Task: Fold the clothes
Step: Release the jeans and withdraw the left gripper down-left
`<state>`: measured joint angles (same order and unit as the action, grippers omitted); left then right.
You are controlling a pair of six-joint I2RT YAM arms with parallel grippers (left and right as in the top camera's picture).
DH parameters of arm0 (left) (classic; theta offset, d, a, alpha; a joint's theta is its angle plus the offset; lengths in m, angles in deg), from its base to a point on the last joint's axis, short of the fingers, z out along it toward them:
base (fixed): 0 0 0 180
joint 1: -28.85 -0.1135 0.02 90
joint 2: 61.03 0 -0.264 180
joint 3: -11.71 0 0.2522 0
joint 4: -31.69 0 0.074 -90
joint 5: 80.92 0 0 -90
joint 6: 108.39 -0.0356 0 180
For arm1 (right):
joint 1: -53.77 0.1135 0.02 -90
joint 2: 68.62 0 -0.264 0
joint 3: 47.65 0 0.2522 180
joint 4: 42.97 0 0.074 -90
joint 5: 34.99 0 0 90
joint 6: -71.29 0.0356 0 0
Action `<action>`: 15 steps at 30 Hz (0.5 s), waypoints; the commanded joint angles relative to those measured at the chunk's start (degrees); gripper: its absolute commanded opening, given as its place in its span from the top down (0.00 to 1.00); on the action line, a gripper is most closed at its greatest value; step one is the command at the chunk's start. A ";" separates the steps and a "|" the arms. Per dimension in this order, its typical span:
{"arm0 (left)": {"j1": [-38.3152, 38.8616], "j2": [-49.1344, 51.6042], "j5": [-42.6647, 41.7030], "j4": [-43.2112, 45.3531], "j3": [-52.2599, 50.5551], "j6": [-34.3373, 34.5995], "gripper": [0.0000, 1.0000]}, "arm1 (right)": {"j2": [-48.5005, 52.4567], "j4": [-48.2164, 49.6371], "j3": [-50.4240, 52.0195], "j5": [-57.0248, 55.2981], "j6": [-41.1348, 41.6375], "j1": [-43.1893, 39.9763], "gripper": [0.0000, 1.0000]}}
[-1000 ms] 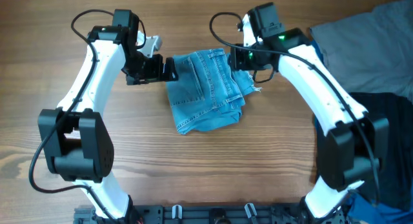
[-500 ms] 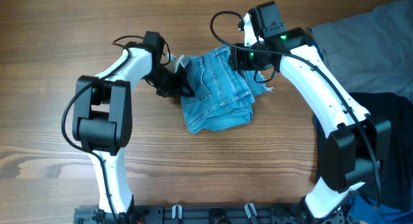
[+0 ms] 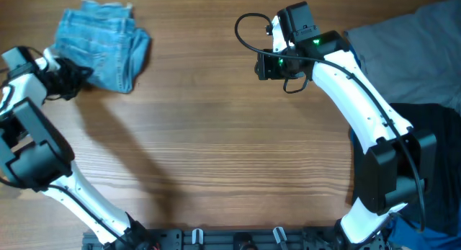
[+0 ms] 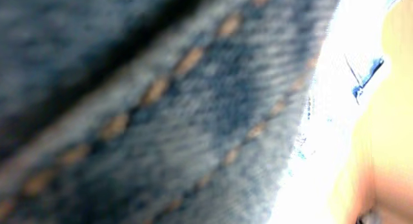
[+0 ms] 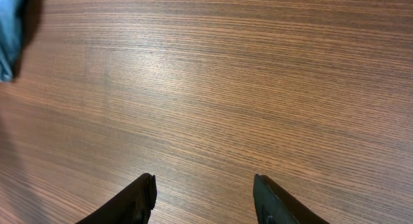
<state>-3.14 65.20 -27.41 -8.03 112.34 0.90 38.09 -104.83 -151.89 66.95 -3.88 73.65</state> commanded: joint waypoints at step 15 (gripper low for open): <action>0.79 -28.89 1.73 -40.48 10.12 -36.85 0.00 | -10.67 -7.32 -6.80 -1.31 2.36 0.59 0.50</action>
<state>-6.70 50.01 -25.07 -43.59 119.77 -21.83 36.63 -109.33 -154.19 68.79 -3.53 73.65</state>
